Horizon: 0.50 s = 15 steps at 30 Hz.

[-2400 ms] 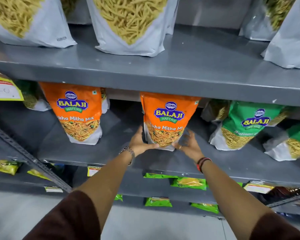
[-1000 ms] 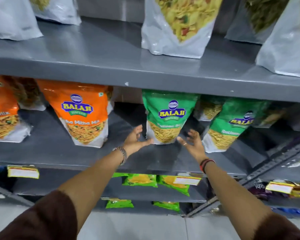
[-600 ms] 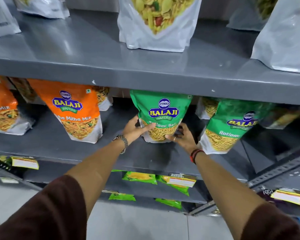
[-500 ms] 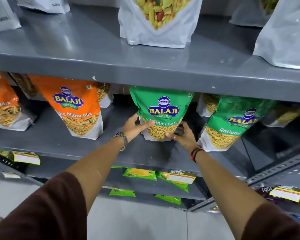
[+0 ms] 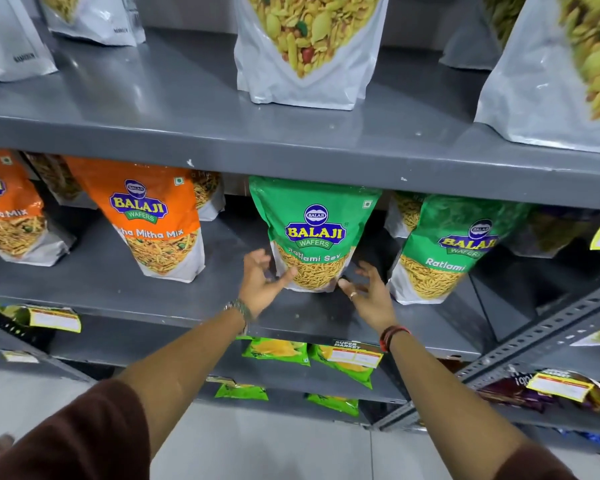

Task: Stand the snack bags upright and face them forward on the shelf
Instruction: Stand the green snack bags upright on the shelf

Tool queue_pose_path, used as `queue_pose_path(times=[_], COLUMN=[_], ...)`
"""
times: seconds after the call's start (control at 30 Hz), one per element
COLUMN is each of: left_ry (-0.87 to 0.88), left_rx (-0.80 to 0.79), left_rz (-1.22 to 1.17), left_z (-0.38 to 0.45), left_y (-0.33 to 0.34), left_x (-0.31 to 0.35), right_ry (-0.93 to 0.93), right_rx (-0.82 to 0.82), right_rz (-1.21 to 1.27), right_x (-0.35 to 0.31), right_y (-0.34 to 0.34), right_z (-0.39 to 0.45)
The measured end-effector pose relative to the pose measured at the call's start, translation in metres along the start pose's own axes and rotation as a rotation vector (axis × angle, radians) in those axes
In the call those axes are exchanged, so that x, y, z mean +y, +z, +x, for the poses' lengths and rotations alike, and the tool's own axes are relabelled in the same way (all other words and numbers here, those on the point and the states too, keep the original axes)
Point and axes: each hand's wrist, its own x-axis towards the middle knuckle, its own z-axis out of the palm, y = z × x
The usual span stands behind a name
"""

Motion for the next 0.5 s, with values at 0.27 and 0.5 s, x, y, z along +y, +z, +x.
queue_pose_path(times=[0.27,0.5], left_ry=[-0.009,0.002], left_rx=[-0.262,-0.348], left_rz=[0.137,0.177], left_z=[-0.047,-0.031], left_y=[0.07,0.166], left_x=[-0.006,0.035], right_ry=[0.002,0.1], right_rx=[0.459,0.474], right_rz=[-0.05,-0.011], right_x=[0.043,0.036], right_y=[-0.084,-0.148], right_z=[-0.04,-0.007])
